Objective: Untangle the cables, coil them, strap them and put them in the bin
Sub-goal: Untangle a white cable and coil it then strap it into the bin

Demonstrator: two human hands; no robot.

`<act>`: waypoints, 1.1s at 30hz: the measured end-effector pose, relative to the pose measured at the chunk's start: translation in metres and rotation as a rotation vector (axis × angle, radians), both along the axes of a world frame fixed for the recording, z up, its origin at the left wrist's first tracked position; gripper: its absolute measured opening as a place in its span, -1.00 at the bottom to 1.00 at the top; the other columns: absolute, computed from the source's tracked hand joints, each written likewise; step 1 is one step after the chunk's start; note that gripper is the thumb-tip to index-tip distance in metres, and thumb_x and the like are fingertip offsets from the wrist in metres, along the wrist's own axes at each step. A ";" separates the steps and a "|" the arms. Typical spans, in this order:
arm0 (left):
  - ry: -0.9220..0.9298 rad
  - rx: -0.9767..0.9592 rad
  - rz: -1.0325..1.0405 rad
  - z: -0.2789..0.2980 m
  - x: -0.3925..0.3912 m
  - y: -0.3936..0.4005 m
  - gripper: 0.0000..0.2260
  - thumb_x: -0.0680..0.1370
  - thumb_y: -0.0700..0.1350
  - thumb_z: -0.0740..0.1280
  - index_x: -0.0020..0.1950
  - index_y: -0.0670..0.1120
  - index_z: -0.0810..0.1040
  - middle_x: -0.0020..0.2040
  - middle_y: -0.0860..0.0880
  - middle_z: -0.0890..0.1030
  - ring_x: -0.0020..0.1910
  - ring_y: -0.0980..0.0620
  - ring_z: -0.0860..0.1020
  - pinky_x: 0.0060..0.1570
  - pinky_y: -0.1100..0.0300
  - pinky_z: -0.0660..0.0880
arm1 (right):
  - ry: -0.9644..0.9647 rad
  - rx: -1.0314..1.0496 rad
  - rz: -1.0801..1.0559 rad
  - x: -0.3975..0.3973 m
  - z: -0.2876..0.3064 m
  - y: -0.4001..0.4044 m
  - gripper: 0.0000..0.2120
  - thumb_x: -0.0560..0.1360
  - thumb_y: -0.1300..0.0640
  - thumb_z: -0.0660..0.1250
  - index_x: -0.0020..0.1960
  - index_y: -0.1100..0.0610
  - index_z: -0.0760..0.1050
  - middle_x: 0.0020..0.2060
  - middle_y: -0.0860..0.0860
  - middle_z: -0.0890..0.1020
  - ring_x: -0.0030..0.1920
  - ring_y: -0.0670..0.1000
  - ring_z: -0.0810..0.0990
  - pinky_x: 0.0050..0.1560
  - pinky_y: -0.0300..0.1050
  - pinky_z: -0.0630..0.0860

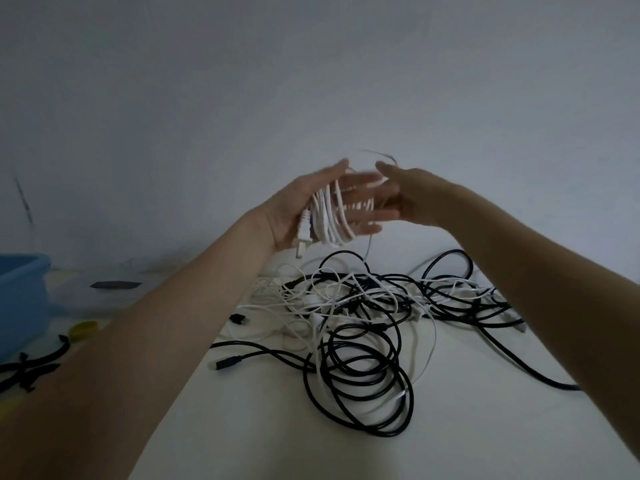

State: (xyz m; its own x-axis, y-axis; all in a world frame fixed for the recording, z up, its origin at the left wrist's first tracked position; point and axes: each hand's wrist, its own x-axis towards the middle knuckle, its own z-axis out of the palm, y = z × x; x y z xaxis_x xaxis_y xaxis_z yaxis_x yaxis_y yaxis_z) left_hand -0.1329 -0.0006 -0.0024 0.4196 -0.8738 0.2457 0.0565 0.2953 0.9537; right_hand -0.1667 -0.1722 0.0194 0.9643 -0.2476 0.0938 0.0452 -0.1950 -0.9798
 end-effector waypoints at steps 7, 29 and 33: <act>0.204 -0.290 0.333 0.032 0.005 -0.012 -0.60 0.60 0.12 0.15 0.42 0.07 0.36 0.50 -0.08 0.20 0.32 -0.25 0.37 0.17 -0.16 0.44 | 0.105 -0.780 0.218 0.004 -0.048 0.026 -0.76 0.60 0.29 0.11 -0.20 0.18 0.45 -0.33 0.05 0.58 -0.40 -0.04 0.50 -0.46 -0.34 0.45; -0.237 0.646 -0.067 -0.034 0.014 0.000 -0.63 0.53 -0.28 0.24 0.33 -0.08 0.44 -0.28 -0.13 0.68 -0.50 0.14 0.56 -0.18 0.25 0.59 | -0.199 -0.861 0.145 -0.009 -0.012 0.003 -0.75 0.36 0.03 0.50 -0.35 0.17 0.53 -0.55 -0.06 0.35 -0.55 -0.15 0.23 -0.50 -0.37 0.16; -0.080 0.474 -0.377 -0.021 0.013 0.011 -0.63 0.42 -0.20 0.41 0.23 -0.09 0.58 -0.30 -0.13 0.68 -0.60 0.22 0.46 -0.14 0.23 0.59 | -0.113 -0.439 0.400 -0.012 -0.023 0.002 -0.80 0.52 0.02 0.30 0.06 0.11 0.53 -0.13 0.23 0.53 -0.25 0.01 0.42 -0.18 -0.14 0.38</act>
State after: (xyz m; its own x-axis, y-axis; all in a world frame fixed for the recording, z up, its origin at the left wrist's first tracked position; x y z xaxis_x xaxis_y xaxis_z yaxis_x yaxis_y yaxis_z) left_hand -0.1199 0.0101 -0.0234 0.0563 -0.9805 -0.1881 -0.0027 -0.1885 0.9821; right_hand -0.1784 -0.1700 -0.0031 0.9526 0.2177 0.2126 0.2980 -0.5263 -0.7964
